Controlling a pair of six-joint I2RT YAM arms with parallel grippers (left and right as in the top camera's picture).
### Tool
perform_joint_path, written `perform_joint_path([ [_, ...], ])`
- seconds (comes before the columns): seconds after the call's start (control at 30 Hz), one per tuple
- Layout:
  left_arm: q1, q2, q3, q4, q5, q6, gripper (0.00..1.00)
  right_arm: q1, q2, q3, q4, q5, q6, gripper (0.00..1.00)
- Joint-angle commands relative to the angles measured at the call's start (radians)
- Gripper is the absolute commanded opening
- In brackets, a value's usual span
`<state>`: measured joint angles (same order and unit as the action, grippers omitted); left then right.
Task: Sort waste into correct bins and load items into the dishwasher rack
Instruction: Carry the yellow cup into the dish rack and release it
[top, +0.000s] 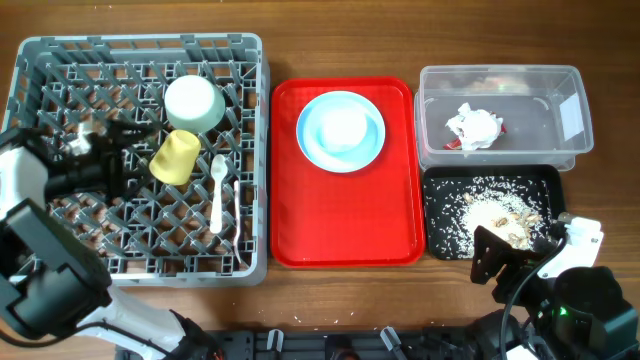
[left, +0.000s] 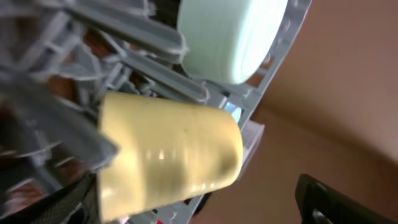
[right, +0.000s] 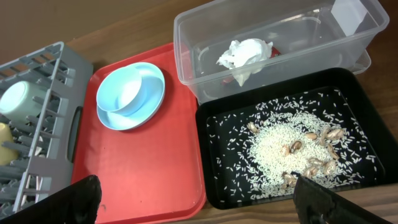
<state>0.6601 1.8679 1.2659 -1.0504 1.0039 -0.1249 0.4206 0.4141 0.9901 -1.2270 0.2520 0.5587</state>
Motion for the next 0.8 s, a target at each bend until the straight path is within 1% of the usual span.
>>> perform_joint_path([
  [0.0,0.048,-0.126,0.032,-0.030,-0.055,-0.018,1.00,-0.002,-0.005,0.003,0.002,0.010,-0.006,1.00],
  [0.13,0.032,-0.306,0.043,-0.036,-0.057,-0.018,1.00,-0.002,-0.005,0.003,0.002,0.010,-0.006,1.00],
  [0.23,-0.056,-0.449,0.042,-0.027,-0.124,-0.018,1.00,-0.002,-0.005,0.003,0.002,0.010,-0.006,1.00],
  [0.33,-0.154,-0.483,0.042,0.018,-0.123,-0.039,1.00,-0.002,-0.005,0.003,0.002,0.010,-0.006,1.00],
  [0.37,-0.205,-0.477,0.042,0.043,-0.127,-0.010,0.91,-0.002,-0.005,0.003,0.002,0.010,-0.006,1.00],
  [0.4,-0.246,-0.466,0.042,0.058,-0.149,0.005,0.31,-0.002,-0.005,0.003,0.002,0.010,-0.006,1.00],
  [0.43,-0.278,-0.459,0.042,0.063,-0.185,-0.009,0.04,-0.001,-0.005,0.003,0.002,0.010,-0.006,1.00],
  [0.5,-0.349,-0.439,0.042,0.072,-0.344,-0.083,0.04,-0.002,-0.005,0.003,0.002,0.010,-0.006,1.00],
  [0.53,-0.391,-0.424,0.042,0.079,-0.485,-0.139,0.04,-0.002,-0.005,0.003,0.002,0.010,-0.006,1.00],
  [0.6,-0.463,-0.388,0.041,0.092,-0.717,-0.225,0.04,-0.001,-0.005,0.003,0.002,0.010,-0.006,1.00],
  [0.7,-0.517,-0.339,0.041,0.127,-0.888,-0.281,0.04,-0.002,-0.005,0.003,0.002,0.010,-0.006,1.00],
  [0.77,-0.519,-0.310,0.041,0.155,-0.898,-0.280,0.04,-0.002,-0.005,0.003,0.002,0.010,-0.006,1.00],
])
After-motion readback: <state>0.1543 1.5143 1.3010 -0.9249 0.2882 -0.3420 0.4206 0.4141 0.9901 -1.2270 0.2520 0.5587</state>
